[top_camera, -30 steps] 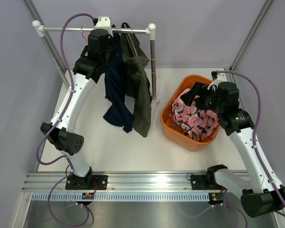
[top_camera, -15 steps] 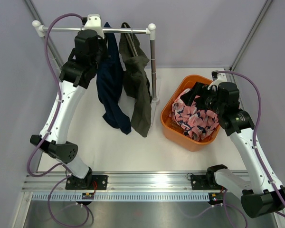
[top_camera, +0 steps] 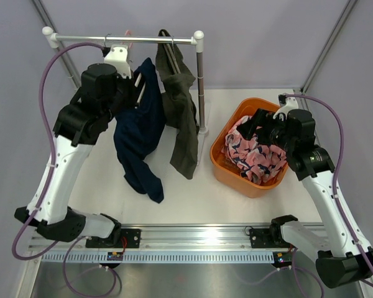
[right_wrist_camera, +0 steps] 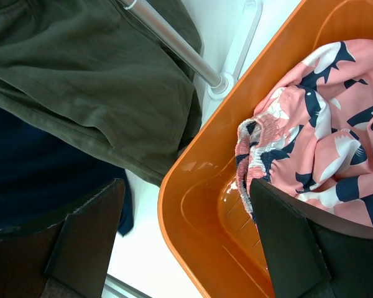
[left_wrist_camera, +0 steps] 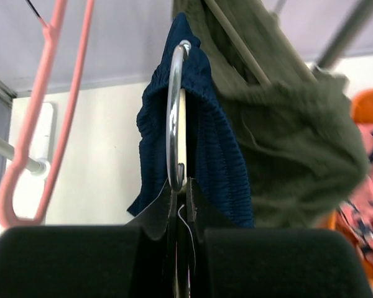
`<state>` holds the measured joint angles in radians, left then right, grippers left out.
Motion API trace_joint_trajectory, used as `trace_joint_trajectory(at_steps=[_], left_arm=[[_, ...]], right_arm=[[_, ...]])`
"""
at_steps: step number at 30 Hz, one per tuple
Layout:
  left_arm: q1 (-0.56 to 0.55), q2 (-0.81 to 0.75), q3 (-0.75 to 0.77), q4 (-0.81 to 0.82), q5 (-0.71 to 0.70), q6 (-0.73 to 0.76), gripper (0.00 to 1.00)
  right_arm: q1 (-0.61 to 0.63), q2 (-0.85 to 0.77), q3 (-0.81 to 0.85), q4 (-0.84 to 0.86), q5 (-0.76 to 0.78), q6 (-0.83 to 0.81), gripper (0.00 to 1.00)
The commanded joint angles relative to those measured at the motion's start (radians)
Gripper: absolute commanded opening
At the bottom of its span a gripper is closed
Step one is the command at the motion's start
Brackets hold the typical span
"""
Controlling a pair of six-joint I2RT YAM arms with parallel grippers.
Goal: Remove the shorts from the hanger
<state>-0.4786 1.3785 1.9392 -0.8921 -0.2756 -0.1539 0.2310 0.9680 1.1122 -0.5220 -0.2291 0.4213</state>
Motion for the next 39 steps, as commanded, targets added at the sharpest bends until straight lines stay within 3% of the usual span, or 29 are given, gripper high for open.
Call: trace_joint_trajectory(at_steps=[1,9,16,24,31,39], left_arm=[[-0.032,-0.099,-0.023,0.004,0.059,0.019,0.0],[-0.127,-0.329,-0.428,0.041,0.151,-0.013,0.0],[-0.149,-0.458,-0.612,0.073,0.265,-0.032,0.0],[-0.161,-0.498,-0.664,0.088,0.362,-0.036,0.0],[-0.163,-0.518,-0.68,0.073,0.371,-0.013,0.0],[-0.163,-0.527,-0.7,0.076,0.38,0.007,0.0]], right_arm=[[0.004,-0.028,0.037,-0.015,-0.03,-0.022,0.9],[0.209,-0.003,0.141,-0.084,0.059,-0.049,0.86],[0.512,0.141,0.242,-0.087,0.212,-0.032,0.86],[0.688,0.374,0.379,-0.058,0.313,-0.018,0.84],[0.734,0.524,0.511,-0.058,0.323,-0.006,0.84],[0.758,0.58,0.554,-0.055,0.341,0.011,0.84]])
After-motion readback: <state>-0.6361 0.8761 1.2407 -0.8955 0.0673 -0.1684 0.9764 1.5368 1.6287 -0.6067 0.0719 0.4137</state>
